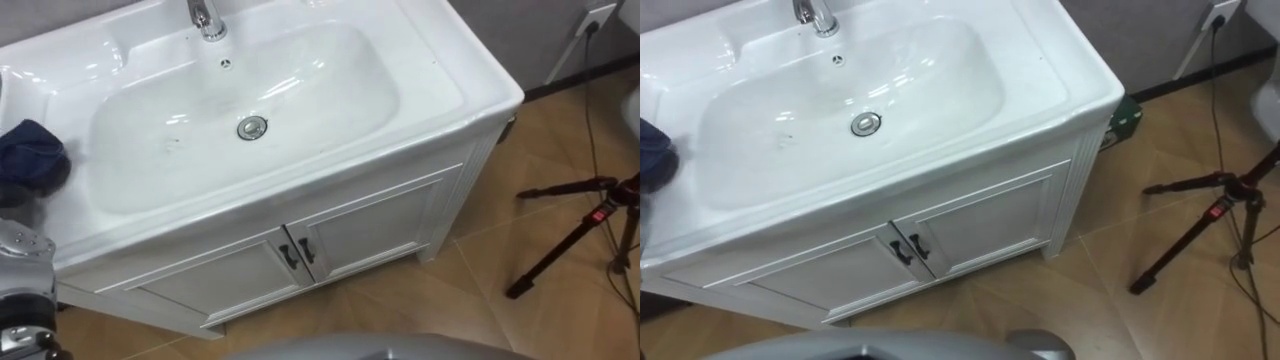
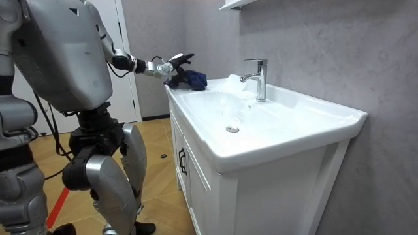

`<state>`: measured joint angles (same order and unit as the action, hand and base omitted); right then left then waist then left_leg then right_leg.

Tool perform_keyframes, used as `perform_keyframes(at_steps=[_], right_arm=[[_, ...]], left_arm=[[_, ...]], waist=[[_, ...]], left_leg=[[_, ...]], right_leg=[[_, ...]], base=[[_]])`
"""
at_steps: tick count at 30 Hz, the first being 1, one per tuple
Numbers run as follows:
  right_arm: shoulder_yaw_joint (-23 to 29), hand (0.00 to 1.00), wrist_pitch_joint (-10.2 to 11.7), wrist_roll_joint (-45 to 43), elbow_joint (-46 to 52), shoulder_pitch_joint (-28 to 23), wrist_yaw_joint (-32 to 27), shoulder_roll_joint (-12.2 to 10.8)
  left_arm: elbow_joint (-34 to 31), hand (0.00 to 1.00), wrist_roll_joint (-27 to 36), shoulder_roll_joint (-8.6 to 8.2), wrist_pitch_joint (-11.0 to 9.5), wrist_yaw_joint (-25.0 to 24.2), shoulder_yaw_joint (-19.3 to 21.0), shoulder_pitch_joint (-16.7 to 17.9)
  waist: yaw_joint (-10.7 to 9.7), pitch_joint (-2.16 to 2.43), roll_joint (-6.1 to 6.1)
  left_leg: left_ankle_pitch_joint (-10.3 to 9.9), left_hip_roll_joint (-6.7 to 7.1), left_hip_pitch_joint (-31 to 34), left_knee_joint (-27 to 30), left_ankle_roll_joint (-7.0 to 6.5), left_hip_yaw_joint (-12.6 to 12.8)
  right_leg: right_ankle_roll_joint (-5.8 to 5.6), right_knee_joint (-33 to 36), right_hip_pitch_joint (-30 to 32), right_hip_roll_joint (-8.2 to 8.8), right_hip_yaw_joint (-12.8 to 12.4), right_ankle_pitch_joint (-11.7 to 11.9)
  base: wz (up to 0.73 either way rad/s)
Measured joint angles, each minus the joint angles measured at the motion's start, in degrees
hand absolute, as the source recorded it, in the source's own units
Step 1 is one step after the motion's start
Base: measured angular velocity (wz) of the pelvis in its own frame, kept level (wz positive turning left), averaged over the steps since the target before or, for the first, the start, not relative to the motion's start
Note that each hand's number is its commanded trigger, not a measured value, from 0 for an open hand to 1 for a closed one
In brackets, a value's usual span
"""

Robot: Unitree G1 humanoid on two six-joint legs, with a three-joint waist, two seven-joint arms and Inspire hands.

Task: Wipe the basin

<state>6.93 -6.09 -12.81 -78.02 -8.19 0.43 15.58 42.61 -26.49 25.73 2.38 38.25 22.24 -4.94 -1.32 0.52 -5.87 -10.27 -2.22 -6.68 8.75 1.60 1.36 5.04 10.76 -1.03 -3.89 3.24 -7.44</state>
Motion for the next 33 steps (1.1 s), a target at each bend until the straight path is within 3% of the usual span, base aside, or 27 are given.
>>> perform_keyframes(at_steps=[11, 23, 33], right_arm=[[0.0, 0.00, 0.3, 0.0, 0.2, -0.4, 0.2, 0.0], [-0.1, 0.00, 2.4, 0.0, -0.2, 0.9, 1.5, -0.1], [0.0, 0.00, 2.5, -0.1, -0.1, 1.3, 2.3, -0.1]], left_arm=[[-2.3, 0.00, 1.1, 0.00, -0.6, 0.3, 0.0, 0.0], [-6.3, 0.00, 18.1, -0.02, -2.6, -2.7, -0.4, 0.0], [-11.3, 0.00, 31.3, -0.12, -4.1, -9.0, -5.1, 0.0]], waist=[[0.1, -0.10, 0.50], [-0.1, -0.30, 1.36], [-1.7, -0.24, 1.39]], left_leg=[[0.0, 0.00, 0.0, 0.0, 0.00, 0.0], [0.0, 0.23, 0.2, 0.5, -0.03, -0.2], [0.0, 0.89, 0.1, 0.5, -0.30, -1.5]], right_leg=[[0.19, -0.1, 0.0, 0.00, 0.0, 0.2], [0.02, 0.0, 0.1, 0.31, 0.4, 0.0], [-0.30, 0.0, -0.4, 1.03, 1.3, -0.1]], base=[[0.00], [0.01], [0.05]])
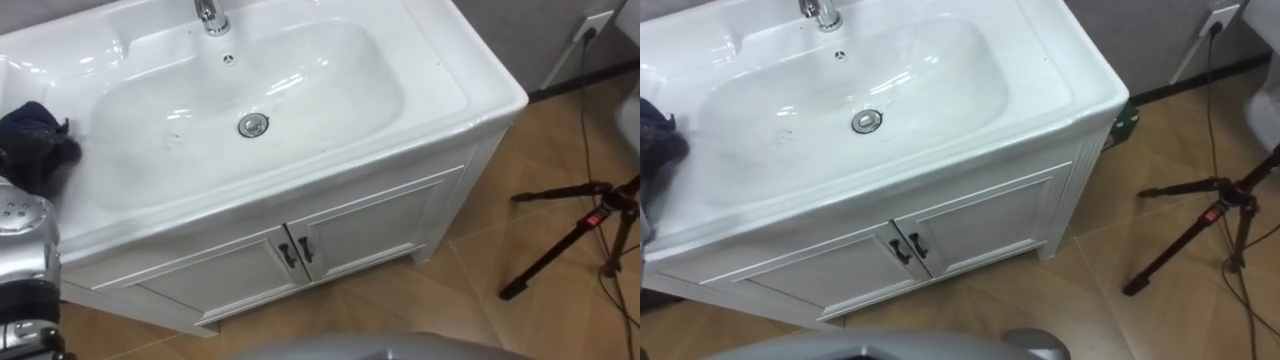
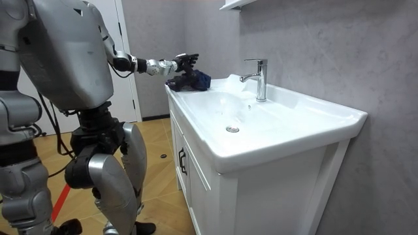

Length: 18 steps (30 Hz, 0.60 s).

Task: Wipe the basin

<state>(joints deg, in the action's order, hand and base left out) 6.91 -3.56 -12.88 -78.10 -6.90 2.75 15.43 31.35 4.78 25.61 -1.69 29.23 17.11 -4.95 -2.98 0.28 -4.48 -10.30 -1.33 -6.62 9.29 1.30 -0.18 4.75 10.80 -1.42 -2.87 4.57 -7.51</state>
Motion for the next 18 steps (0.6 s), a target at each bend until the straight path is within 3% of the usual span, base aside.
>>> perform_keyframes(at_steps=[7, 18], right_arm=[[0.2, 0.00, 0.5, -3.3, 0.1, -0.2, 0.6, 0.0], [0.0, 0.00, 1.2, -3.5, 0.1, 0.1, 0.5, 0.0]], left_arm=[[0.0, 0.00, 2.5, 0.00, -0.9, -3.7, 0.0, 0.0], [0.0, 0.00, 2.5, 0.00, -2.5, -4.6, 0.1, 0.0]], waist=[[-0.4, -0.05, -0.11], [0.0, -0.19, 0.17]], left_leg=[[0.0, -0.05, 0.1, -0.1, -0.01, 0.1], [0.0, -0.05, 0.1, -0.1, -0.02, 0.0]], right_leg=[[-0.11, 0.2, 0.3, -0.08, -0.1, -0.1], [-0.04, 0.3, 0.3, -0.08, -0.2, -0.2]], base=[[0.00], [0.00]])
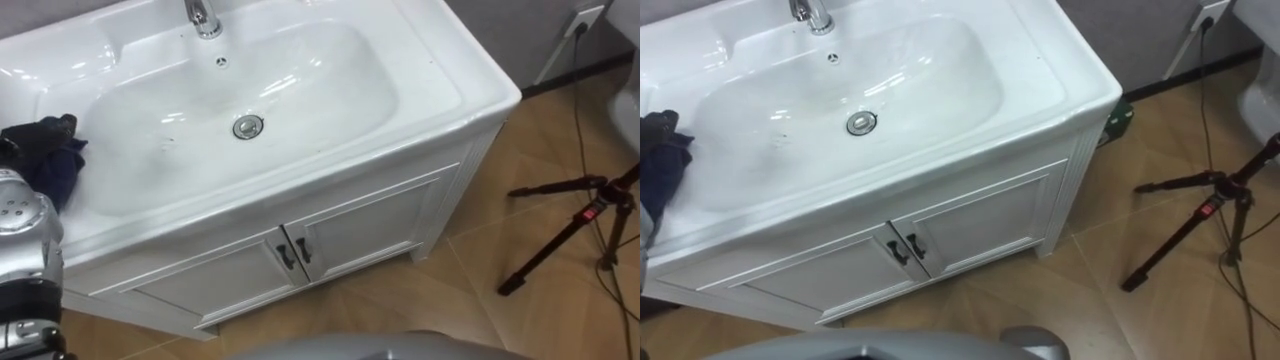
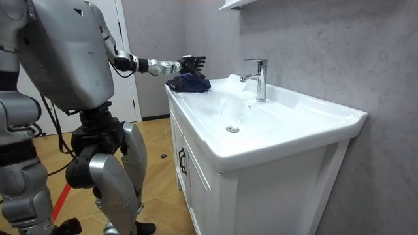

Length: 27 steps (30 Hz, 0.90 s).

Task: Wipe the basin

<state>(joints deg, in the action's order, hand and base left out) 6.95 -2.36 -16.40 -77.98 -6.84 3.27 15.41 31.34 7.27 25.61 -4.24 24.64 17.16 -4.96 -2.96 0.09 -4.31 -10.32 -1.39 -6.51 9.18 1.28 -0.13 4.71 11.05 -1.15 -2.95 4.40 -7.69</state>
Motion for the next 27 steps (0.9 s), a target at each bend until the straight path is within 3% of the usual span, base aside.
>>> perform_keyframes(at_steps=[5, 9, 12, 17, 22, 27], right_arm=[[0.1, 0.00, 0.0, -0.1, 0.0, 0.0, -0.2, 0.1], [1.2, 0.00, 0.5, 0.3, 0.1, -0.4, -0.9, 0.0], [1.1, 0.00, 1.0, 0.5, 0.1, -1.2, -2.6, -0.2], [1.1, 0.00, 1.1, -0.1, 0.3, -2.8, -3.4, -0.8], [1.0, 0.00, 1.5, -0.1, 0.7, -5.0, -3.3, -1.3], [0.5, 0.00, 1.5, 0.0, 2.4, -6.6, -3.8, -1.9]], left_arm=[[-4.4, 0.00, -0.6, -0.01, -0.2, 4.9, 1.8, 0.0], [-11.3, 0.00, -0.5, 0.09, -2.7, 10.7, 6.0, 0.0], [-14.9, 0.00, -0.1, 0.10, -4.9, 15.5, 9.4, 0.0], [-16.1, 0.00, -0.4, 0.10, -6.1, 21.3, 14.6, 0.2], [-18.3, 0.00, -0.3, 0.09, -7.4, 24.6, 20.2, 4.0], [-20.1, 0.00, -0.1, 0.01, -8.1, 28.0, 23.4, 8.6]], waist=[[0.3, -0.07, 0.24], [0.6, 0.01, 0.24], [2.3, 0.04, 0.22], [4.0, 0.14, 0.38], [6.6, 0.61, 0.91], [8.1, 0.60, 0.83]], left_leg=[[-0.1, 0.00, 0.2, -0.3, -0.16, -0.1], [-0.1, 0.02, 0.1, -0.4, -0.16, -0.2], [-0.1, 0.02, -0.7, -0.5, -0.16, 0.0], [-0.1, 0.13, -1.0, -0.5, -0.16, -0.1], [-0.1, 0.18, -1.0, -0.5, -0.16, -0.1], [-0.1, 0.51, -0.4, -0.4, -0.18, -0.3]], right_leg=[[0.00, 0.7, 0.0, 0.06, 0.2, -0.4], [0.02, 0.7, 0.0, 0.08, 0.2, -0.4], [0.09, 0.6, 0.1, -0.07, -0.5, -0.3], [0.02, 0.9, 0.1, -0.12, -1.1, -0.8], [-0.18, 0.7, 0.0, -0.03, -1.2, -0.9], [-0.36, 0.8, -0.2, 0.74, 0.7, -1.1]], base=[[0.01], [-0.01], [-0.14], [-0.05], [0.00], [0.15]])
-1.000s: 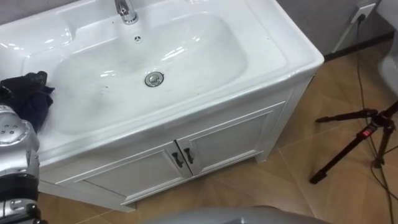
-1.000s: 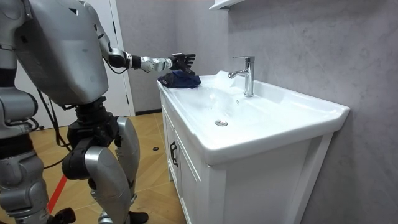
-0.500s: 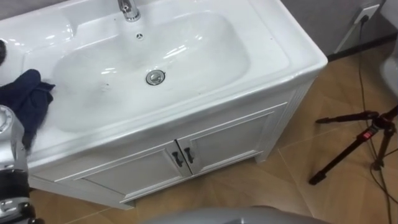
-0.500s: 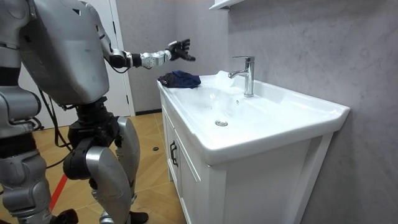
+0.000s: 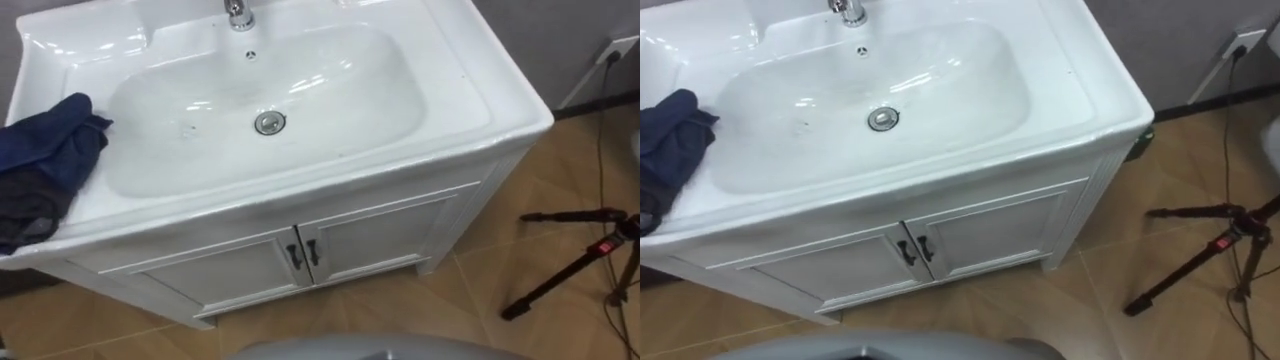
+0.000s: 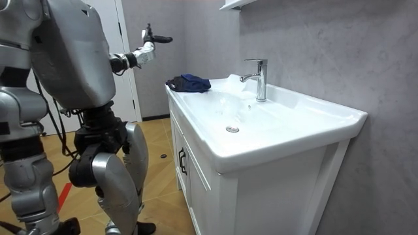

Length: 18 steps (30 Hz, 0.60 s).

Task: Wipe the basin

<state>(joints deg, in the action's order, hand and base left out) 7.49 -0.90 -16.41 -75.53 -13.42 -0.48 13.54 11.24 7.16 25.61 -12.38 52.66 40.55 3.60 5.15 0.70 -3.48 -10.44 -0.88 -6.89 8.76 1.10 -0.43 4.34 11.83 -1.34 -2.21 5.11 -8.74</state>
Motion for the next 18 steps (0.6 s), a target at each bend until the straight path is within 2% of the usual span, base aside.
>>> perform_keyframes(at_steps=[2, 3, 6, 8, 11, 13, 15, 18], right_arm=[[-0.3, 0.00, -0.4, -0.1, 0.0, -0.3, 0.1, 0.0], [-0.5, 0.00, -0.5, -0.1, 0.0, -0.3, 0.1, 0.0], [-0.6, 0.00, -0.5, 0.3, 0.4, -0.3, 0.2, 0.0], [-0.6, 0.00, -0.5, 0.3, 1.1, -0.4, 0.2, 0.0], [-0.7, 0.00, -0.5, 0.1, 1.8, -0.7, 0.1, 0.0], [-1.4, 0.00, -0.6, 0.3, 2.5, -1.4, 0.6, -0.2], [-1.7, 0.00, -1.5, 0.0, 2.6, -1.3, 0.7, -0.2], [-1.8, 0.00, -1.7, -1.2, 3.2, -1.3, 0.7, -0.3]], left_arm=[[0.0, 0.00, 0.2, -0.41, -0.5, 1.1, 0.2, 1.8], [0.0, 0.00, 0.3, -0.82, -0.5, 1.7, 0.2, 3.3], [1.6, 0.00, 2.7, -2.80, -0.9, 1.9, 1.2, 6.6], [5.1, 0.00, 3.5, -3.38, -0.9, 2.1, 1.3, 8.2], [11.1, 0.00, 3.6, -6.30, -0.9, 1.7, 0.7, 11.7], [14.0, 0.00, 3.6, -9.28, -0.9, 1.6, -1.2, 13.9], [19.4, 0.00, 3.5, -10.01, -0.9, 1.3, -3.7, 14.2], [25.0, 0.00, 3.4, -12.57, -0.8, 0.1, -7.0, 15.3]], waist=[[0.4, 0.00, -0.17], [1.3, -0.01, -0.41], [2.3, -0.21, -0.41], [2.5, -0.11, -0.66], [2.4, -0.13, -0.92], [2.3, -0.06, -0.66], [2.4, 0.03, -0.37], [2.4, -0.01, 0.26]], left_leg=[[0.1, 0.21, 0.2, 0.0, -0.12, 0.0], [0.0, 0.28, 0.2, 0.0, -0.23, 0.0], [-0.3, 0.65, 0.3, -0.2, -0.78, -0.7], [-0.5, 0.92, 0.3, -0.2, -0.97, -1.3], [-0.6, 1.06, 0.4, -0.1, -1.12, -1.6], [-0.6, 1.31, 0.8, 0.0, -1.19, -2.6], [-0.6, 1.49, 0.8, -0.1, -1.21, -3.1], [-0.6, 1.55, 0.8, -0.2, -1.31, -3.1]], right_leg=[[-0.58, 0.2, 0.2, 0.26, 0.3, -0.4], [-0.87, 0.3, 0.3, 0.30, 0.2, -0.5], [-1.03, 1.3, 0.3, 0.75, 0.9, -1.0], [-0.84, 2.2, 0.5, 1.07, 1.2, -1.4], [-0.82, 2.1, 0.4, 1.27, 1.8, -1.4], [-0.86, 2.0, 0.3, 1.79, 3.2, -1.5], [-1.01, 2.1, 0.2, 1.99, 3.5, -1.7], [-1.10, 1.9, 0.2, 2.08, 3.6, -1.8]], base=[[0.23], [0.00], [0.07], [0.13], [0.09], [0.21], [0.17], [0.02]])
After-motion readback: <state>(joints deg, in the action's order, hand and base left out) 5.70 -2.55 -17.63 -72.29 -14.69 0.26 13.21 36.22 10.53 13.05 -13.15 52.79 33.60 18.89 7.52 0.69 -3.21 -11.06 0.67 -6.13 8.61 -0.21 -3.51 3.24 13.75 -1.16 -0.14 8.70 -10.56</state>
